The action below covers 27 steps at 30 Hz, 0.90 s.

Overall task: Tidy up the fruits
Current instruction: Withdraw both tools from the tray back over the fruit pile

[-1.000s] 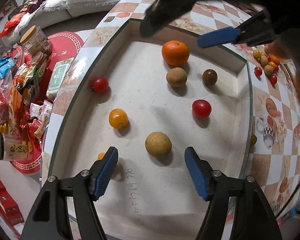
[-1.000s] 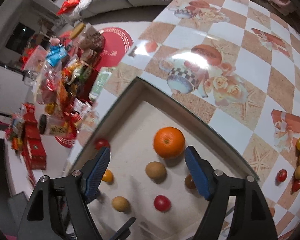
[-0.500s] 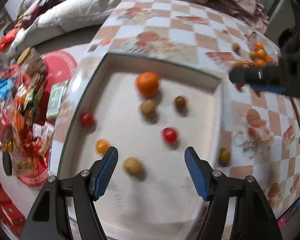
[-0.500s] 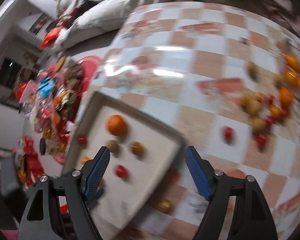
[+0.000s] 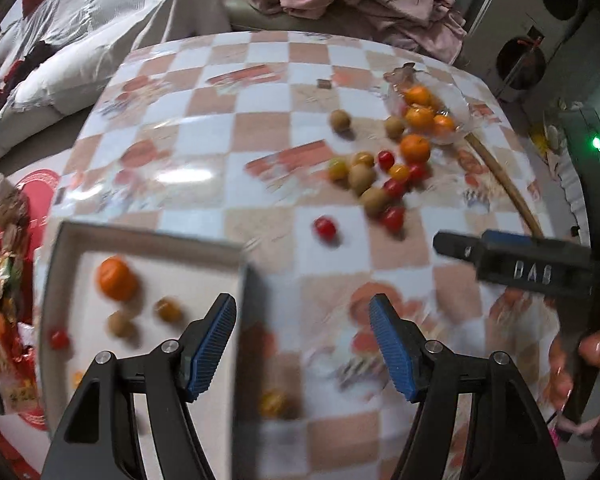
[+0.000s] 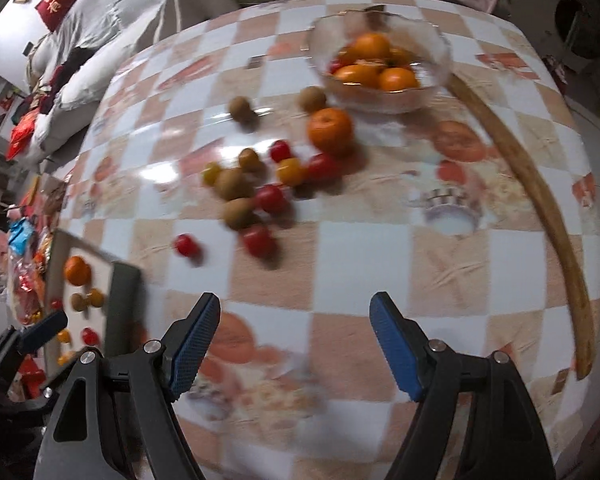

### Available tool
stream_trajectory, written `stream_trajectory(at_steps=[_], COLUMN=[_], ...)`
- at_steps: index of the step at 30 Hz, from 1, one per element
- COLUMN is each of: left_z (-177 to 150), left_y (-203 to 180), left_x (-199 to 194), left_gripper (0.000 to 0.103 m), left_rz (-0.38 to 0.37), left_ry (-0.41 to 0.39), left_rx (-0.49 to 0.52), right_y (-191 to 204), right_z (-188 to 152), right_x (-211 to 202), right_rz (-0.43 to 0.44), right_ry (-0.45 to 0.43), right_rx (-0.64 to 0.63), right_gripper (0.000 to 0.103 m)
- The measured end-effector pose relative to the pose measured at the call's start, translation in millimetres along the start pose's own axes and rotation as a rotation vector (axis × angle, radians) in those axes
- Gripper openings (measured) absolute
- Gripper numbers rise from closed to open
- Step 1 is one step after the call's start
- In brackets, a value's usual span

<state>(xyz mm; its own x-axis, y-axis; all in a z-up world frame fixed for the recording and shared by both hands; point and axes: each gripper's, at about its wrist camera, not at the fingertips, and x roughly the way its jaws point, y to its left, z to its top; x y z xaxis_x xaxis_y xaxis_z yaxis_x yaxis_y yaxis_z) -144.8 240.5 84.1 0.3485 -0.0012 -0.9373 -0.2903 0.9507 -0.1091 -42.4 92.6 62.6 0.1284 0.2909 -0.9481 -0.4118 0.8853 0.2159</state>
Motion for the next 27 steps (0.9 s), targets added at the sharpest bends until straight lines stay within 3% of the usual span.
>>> stream_trajectory(at_steps=[7,14,23,27], left_z=[32.1,44.5,44.3,44.3], left_y=[-25.5,-24.2,-19.8,-21.9], left_x=[45.0,80.5,99.0,98.2], left_gripper=[0.070,0.070,0.070,0.059], left_rz=[0.051,0.103,0.109,0.092], left_ry=[0.004,0.042,0.061,0.055], left_rx=[0.039,0.046,0.041,0.048], right_y=[-27.8,-33.2,-15.5,-7.9], right_z=[20.8,38.5,50.3,58.5], right_x=[8.6,23.0,41.6,44.9], right_rz=[-0.026,-0.026,-0.025,-0.019], right_ry=[-0.028,-0.034,-0.058,-0.077], right_rx=[-0.023,-0.090,-0.206,-0.224], right_gripper=[0.080,0.062,0.051,0.047])
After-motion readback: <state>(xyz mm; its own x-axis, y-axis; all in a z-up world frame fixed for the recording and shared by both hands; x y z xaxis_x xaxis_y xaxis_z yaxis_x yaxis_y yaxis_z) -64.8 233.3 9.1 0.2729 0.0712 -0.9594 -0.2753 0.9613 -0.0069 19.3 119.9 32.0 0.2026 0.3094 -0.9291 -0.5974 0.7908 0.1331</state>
